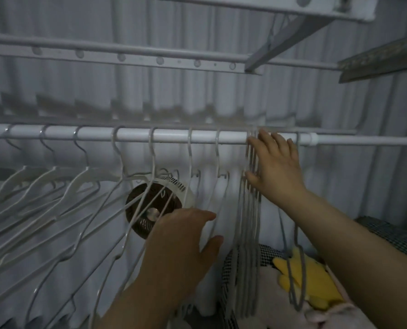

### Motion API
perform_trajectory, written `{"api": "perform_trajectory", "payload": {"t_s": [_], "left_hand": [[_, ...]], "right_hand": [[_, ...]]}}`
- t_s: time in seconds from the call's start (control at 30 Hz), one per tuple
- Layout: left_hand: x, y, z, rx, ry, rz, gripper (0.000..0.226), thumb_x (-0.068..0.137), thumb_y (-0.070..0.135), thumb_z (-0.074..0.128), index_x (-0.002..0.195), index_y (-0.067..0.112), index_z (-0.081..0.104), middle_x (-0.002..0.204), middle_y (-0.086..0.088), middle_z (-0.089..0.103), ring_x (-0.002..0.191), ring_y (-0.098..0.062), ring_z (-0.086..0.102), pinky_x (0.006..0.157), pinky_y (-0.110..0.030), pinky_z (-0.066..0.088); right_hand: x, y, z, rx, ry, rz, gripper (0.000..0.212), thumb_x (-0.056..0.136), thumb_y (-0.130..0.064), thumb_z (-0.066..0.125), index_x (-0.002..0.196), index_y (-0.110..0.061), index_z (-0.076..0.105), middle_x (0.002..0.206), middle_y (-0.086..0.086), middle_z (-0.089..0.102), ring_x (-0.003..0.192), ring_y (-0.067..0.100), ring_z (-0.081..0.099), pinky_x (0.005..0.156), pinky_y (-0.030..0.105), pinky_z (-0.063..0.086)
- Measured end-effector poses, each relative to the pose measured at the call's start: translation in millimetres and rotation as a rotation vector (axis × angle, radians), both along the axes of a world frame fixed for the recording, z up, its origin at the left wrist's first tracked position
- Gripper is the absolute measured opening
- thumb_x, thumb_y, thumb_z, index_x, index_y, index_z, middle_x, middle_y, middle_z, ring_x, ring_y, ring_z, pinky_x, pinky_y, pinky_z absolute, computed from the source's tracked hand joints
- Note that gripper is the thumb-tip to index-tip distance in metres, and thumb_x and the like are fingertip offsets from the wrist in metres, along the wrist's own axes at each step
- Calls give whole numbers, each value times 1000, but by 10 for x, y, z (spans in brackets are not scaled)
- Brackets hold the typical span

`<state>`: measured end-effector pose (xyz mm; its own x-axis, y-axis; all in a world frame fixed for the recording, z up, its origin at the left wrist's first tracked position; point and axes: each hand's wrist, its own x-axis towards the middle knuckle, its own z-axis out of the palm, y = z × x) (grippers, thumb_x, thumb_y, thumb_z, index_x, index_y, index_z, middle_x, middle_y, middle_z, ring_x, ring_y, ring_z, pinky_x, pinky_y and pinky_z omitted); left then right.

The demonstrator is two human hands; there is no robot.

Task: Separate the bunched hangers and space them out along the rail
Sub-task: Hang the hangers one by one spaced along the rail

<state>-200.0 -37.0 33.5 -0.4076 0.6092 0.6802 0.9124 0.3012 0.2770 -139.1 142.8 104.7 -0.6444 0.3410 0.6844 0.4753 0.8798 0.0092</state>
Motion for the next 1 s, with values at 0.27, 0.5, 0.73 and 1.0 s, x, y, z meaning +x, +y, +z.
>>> {"api": "perform_trajectory", "payload": {"t_s": [0.27,0.5,0.73,1.0], "left_hand": [[-151,131,-111,-81,11,106,47,88,36,50,132,26,39,133,9,48,118,-11,49,98,-22,38],[-118,347,-210,-249,-197,312,43,95,31,39,136,20,33,118,-1,61,110,-18,58,82,-23,44],[140,581,-289,-36,-299,461,19,97,22,38,90,18,55,60,12,42,54,-2,41,44,-14,28],[461,772,-257,92,-364,577,29,96,21,40,120,18,56,61,12,45,63,-12,49,57,-24,38]], "right_hand": [[167,85,-90,-73,17,-5,67,89,-33,52,145,-18,19,156,4,11,144,22,7,116,38,-1],[32,340,189,52,8,141,61,89,-36,50,142,-18,26,153,2,20,141,22,13,114,36,-2],[-164,581,319,165,-104,308,56,90,-34,48,140,-19,29,145,3,35,131,23,32,113,39,10],[-63,824,335,199,-84,454,52,89,-31,50,136,-18,33,140,3,39,126,24,36,108,36,16]]}}
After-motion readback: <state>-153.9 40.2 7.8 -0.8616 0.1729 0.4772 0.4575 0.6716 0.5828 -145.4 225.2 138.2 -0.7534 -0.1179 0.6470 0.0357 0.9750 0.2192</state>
